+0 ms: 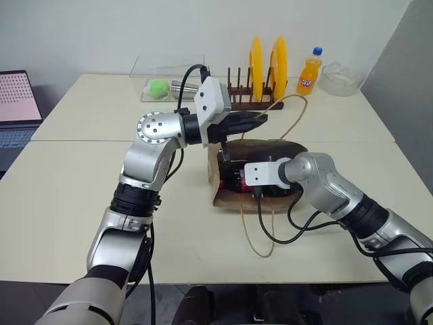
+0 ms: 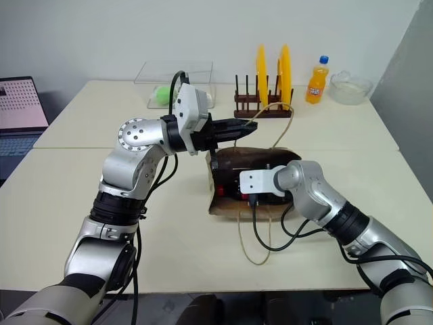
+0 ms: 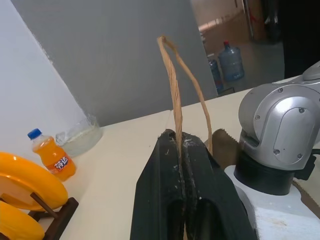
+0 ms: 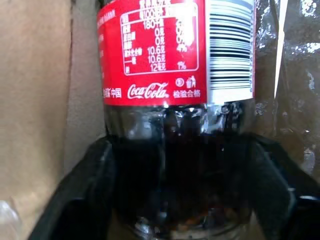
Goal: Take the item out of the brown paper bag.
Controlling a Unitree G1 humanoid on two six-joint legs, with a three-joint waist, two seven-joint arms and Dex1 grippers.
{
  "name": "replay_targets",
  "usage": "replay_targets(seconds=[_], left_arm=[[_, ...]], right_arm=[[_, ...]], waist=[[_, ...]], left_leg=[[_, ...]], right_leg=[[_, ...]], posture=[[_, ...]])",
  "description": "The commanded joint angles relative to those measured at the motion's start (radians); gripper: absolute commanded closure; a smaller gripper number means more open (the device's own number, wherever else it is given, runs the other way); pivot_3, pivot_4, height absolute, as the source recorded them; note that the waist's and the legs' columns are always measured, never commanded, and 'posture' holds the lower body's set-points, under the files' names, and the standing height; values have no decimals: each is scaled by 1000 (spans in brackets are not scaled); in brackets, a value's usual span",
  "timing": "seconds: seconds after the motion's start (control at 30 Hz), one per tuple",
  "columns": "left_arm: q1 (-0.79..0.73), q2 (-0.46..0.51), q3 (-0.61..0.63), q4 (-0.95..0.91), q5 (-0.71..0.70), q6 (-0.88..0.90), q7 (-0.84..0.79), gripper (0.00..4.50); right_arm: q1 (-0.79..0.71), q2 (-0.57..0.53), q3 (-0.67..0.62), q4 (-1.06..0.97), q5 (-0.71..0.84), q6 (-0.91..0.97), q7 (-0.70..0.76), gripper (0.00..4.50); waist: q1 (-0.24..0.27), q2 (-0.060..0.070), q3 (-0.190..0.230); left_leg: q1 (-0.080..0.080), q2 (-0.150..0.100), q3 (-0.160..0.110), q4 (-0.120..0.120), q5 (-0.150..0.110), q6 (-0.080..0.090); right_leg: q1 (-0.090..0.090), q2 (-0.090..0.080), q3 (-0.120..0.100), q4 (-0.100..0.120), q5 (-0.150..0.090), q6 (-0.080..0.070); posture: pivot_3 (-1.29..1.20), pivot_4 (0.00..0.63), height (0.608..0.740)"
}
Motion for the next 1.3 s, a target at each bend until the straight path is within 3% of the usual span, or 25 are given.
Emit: replay_targets(seconds=[0.03,0.27,0.5,0.7,0.83,1.0,1.13,1.3], left_arm=[[-8,0,4,-7,3,-34,0,4500],[-16,10,-6,64,58,-103,0,4500],[-29,0,-14,133,99,-157,6,4500],[-44,1,-25,197,133,-196,12,4500],[-45,1,-29,215,144,-209,12,4500],[-43,3,-29,220,155,-212,18,4500],[-38,11,-24,227,167,-216,20,4500],[-28,22,-25,222,168,-219,16,4500]], right_arm=[[-1,-7,-49,-44,-19,-16,18,1392],[10,-12,-172,-230,41,12,66,1392],[3,-92,-291,-435,142,93,187,1392],[34,-142,-445,-586,333,148,260,1392],[46,-100,-582,-645,496,240,240,1392],[28,-138,-720,-654,599,323,190,1392],[25,-264,-828,-558,586,312,141,1392],[170,-479,-881,-336,475,105,97,1392]], waist=[[0,0,0],[0,0,0],[2,0,0],[2,0,0],[0,0,0],[3,0,0],[4,0,0],[7,0,0]], left_leg=[[0,0,0,0,0,0],[-4,0,1,0,0,-1],[-11,0,1,1,1,-1],[-10,0,0,1,-2,3],[-9,0,0,1,-2,3],[-9,-1,0,2,-2,3],[-9,-1,0,2,-2,3],[-9,-2,1,2,-2,3]], right_leg=[[0,0,0,0,0,0],[-5,0,1,1,0,0],[-12,0,1,6,0,0],[-11,0,0,8,0,0],[-12,0,0,10,0,0],[-11,-1,0,10,0,0],[-11,-1,0,10,0,0],[-10,-2,0,8,0,0]], posture=[[0,150,740],[0,150,740],[0,150,740],[0,150,740],[0,150,740],[0,150,740],[0,150,740],[0,150,740]])
